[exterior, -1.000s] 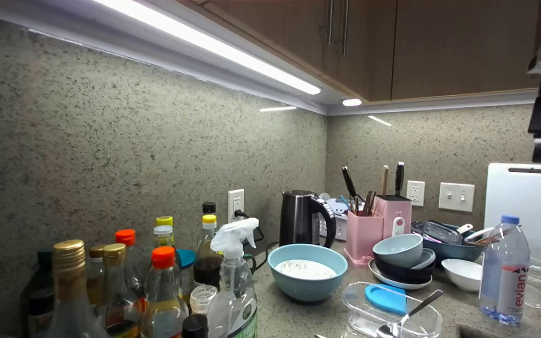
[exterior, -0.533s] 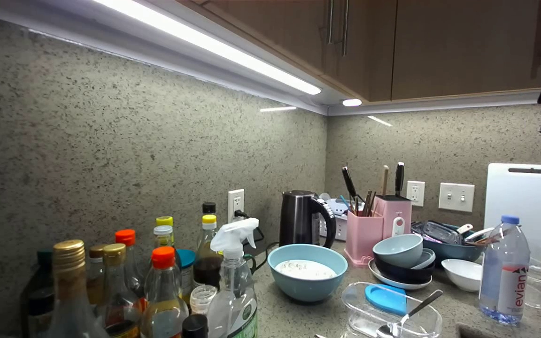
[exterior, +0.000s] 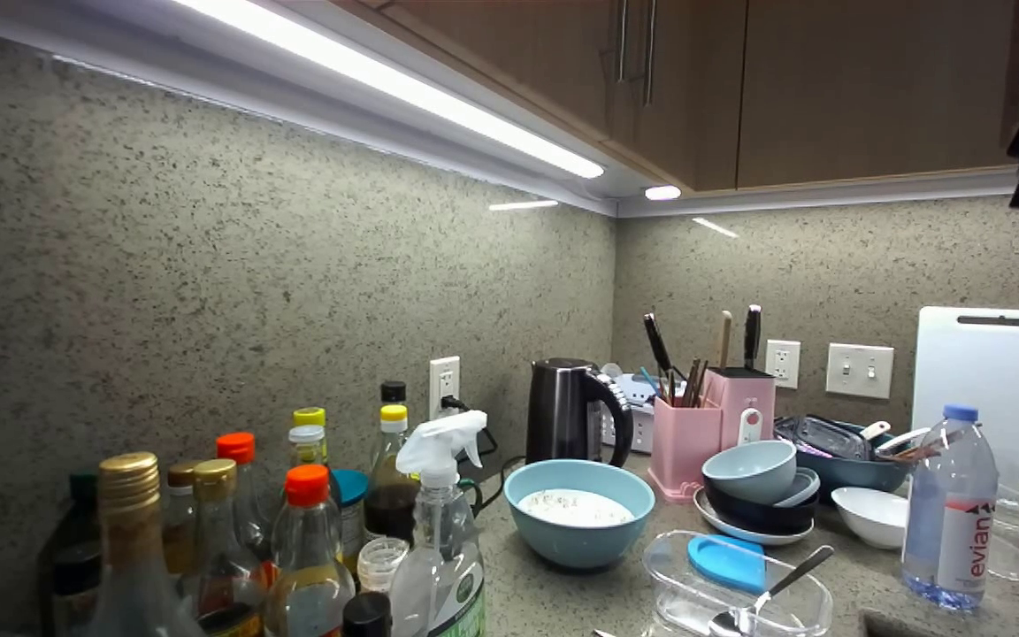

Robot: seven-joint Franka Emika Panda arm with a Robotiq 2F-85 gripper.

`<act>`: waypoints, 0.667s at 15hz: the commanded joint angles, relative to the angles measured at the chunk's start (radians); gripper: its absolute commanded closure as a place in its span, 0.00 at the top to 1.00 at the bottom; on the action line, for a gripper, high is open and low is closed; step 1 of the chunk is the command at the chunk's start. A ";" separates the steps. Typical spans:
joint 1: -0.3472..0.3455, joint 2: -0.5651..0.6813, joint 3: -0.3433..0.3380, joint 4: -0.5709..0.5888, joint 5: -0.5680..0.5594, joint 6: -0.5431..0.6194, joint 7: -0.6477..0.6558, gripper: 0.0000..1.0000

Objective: Open the cabinet door on the right

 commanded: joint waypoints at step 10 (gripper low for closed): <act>-0.055 0.153 -0.029 0.235 0.029 0.000 0.031 1.00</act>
